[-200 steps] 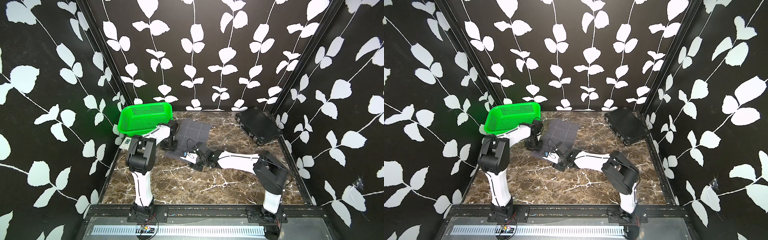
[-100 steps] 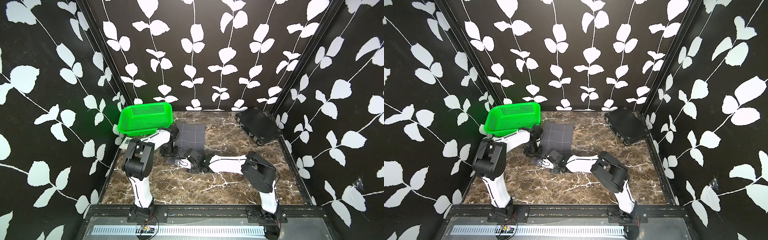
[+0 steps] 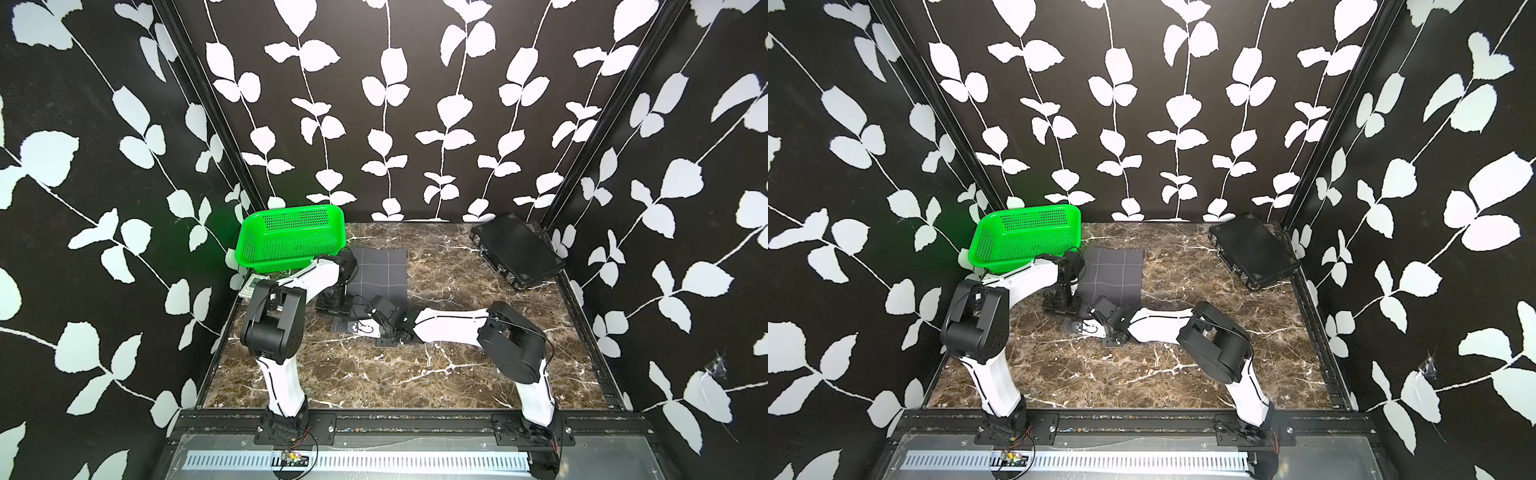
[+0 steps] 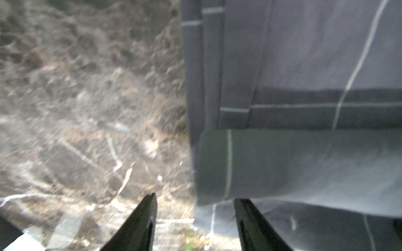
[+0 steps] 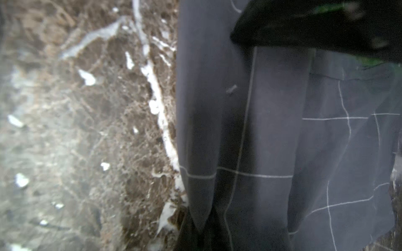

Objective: Roll up the pillowcase
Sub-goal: Roll the pillowcase at the center of the board.

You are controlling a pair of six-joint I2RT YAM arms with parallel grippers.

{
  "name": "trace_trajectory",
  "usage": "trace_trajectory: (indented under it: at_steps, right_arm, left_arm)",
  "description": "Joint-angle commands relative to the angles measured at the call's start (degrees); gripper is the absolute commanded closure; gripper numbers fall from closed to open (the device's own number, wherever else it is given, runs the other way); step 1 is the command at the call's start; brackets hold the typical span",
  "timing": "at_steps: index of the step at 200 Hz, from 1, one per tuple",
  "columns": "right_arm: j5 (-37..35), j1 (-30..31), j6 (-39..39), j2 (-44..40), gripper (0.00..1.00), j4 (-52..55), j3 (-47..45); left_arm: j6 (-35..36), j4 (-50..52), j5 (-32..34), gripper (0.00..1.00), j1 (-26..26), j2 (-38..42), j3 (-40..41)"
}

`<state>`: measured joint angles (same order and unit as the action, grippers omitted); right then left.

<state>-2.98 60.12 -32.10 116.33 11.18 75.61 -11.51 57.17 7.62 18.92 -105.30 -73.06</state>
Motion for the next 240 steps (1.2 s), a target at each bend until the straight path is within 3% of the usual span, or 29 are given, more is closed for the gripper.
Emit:
trace_trajectory:
  at_steps: [1,61,138,186,240]
  right_arm:
    - [5.6,-0.2,5.3,-3.3,1.00,8.9,1.6]
    - [22.8,-0.2,21.0,-7.8,1.00,22.0,1.8]
    - [48.5,-2.2,36.5,-5.7,1.00,17.6,0.3]
    - [54.9,-7.2,41.1,-2.8,0.95,14.5,0.9]
    - [58.8,-11.8,40.5,1.4,0.88,13.0,2.8]
  left_arm:
    - [0.4,3.3,1.3,0.37,-0.3,4.3,-1.5]
    - [0.7,0.6,-3.7,0.34,-0.2,5.4,0.1]
    - [2.9,-3.3,-7.0,0.35,3.4,-3.4,-5.9]
    - [3.9,-2.9,-6.7,0.42,4.5,-8.4,-8.0]
    - [5.2,-2.0,-5.2,0.51,4.5,-9.4,-7.6]
